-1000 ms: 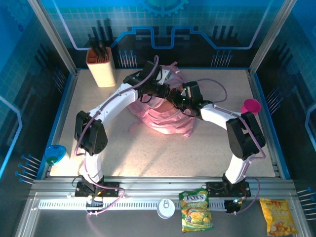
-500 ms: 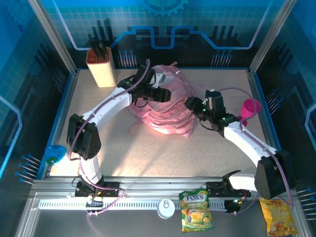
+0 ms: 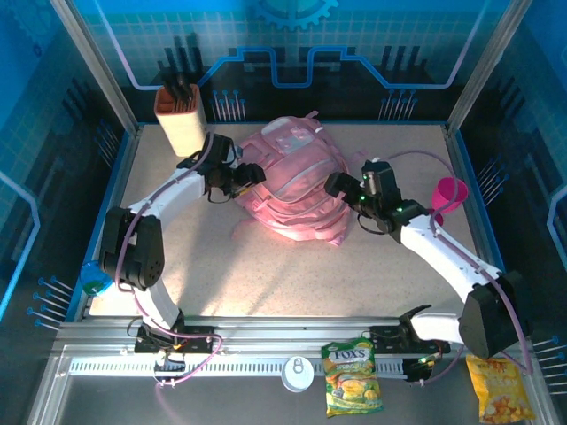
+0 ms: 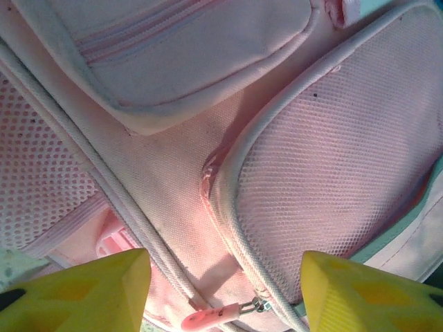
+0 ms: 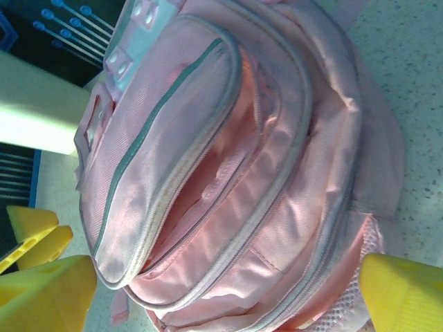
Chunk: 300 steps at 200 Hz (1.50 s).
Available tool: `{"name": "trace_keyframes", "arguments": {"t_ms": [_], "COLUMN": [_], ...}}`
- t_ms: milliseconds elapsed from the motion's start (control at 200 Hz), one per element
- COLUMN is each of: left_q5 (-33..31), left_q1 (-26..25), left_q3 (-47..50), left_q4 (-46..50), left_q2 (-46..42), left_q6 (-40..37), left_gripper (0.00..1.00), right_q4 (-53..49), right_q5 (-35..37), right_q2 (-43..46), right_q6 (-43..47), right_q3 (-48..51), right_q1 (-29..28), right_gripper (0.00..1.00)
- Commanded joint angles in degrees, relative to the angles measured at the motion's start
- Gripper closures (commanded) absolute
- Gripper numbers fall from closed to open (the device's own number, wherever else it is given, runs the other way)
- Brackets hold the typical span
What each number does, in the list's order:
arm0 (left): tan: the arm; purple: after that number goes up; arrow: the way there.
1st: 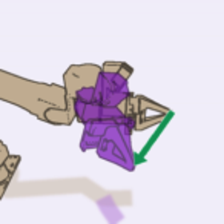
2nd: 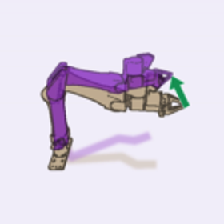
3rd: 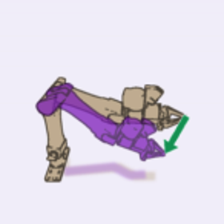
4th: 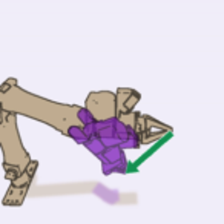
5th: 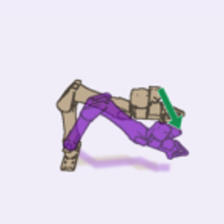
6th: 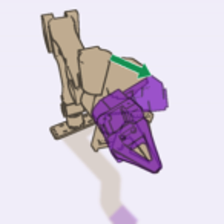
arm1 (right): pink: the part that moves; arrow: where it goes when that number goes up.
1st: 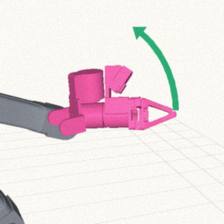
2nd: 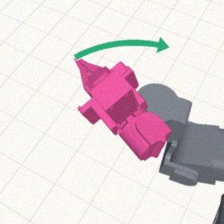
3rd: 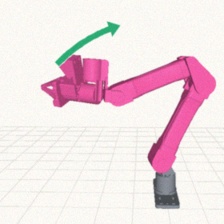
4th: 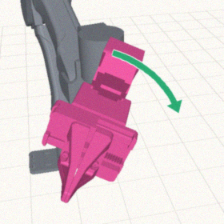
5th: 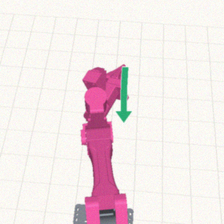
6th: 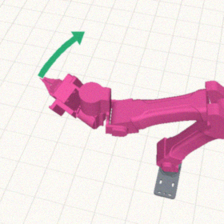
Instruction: Pack the student bag
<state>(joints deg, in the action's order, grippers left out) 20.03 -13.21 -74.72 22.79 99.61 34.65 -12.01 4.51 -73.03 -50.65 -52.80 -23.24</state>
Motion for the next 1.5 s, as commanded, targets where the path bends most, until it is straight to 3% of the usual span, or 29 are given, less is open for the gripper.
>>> {"name": "trace_keyframes", "arguments": {"t_ms": [0, 105, 410, 700, 855, 1011, 1266, 1496], "left_q5": [5.4, 6.7, 7.3, 11.3, 12.3, 12.2, 12.3, 13.8], "left_q1": [0.7, 0.8, 0.8, 0.5, -1.6, -3.3, -4.8, -4.8], "left_q3": [0.3, -0.6, -1.9, -1.1, 0.5, 3.0, 8.7, 9.5], "left_q4": [-5.7, -6.5, -5.6, -9.6, -12.5, -16.3, -24.0, -25.5], "left_q2": [1.4, 3.5, 6.7, 6.9, 5.3, 3.9, 1.1, 0.7], "left_q6": [5.5, 6.5, 6.5, 10.8, 13.7, 17.0, 23.7, 24.4], "left_gripper": [0.46, 0.54, 0.62, 0.91, 0.98, 1.00, 1.00, 1.00], "right_q4": [-0.3, 0.6, 1.9, -1.4, -4.9, -6.0, -6.7, -6.8], "right_q5": [1.5, 1.1, 0.1, 2.8, 7.5, 11.2, 16.4, 20.5], "right_q2": [-1.3, -1.9, -3.4, -4.2, -4.8, -7.1, -15.0, -21.8], "right_q6": [1.3, 1.3, 1.2, 2.3, 3.0, 1.0, -4.8, -8.4], "right_q3": [-2.0, -2.1, -2.6, -4.4, -6.2, -7.3, -13.0, -18.1], "right_q1": [-1.6, -2.5, -4.1, -6.7, -11.1, -16.6, -23.6, -26.3], "right_gripper": [0.00, 0.00, 0.00, 0.03, 0.08, 0.15, 0.38, 0.48]}}
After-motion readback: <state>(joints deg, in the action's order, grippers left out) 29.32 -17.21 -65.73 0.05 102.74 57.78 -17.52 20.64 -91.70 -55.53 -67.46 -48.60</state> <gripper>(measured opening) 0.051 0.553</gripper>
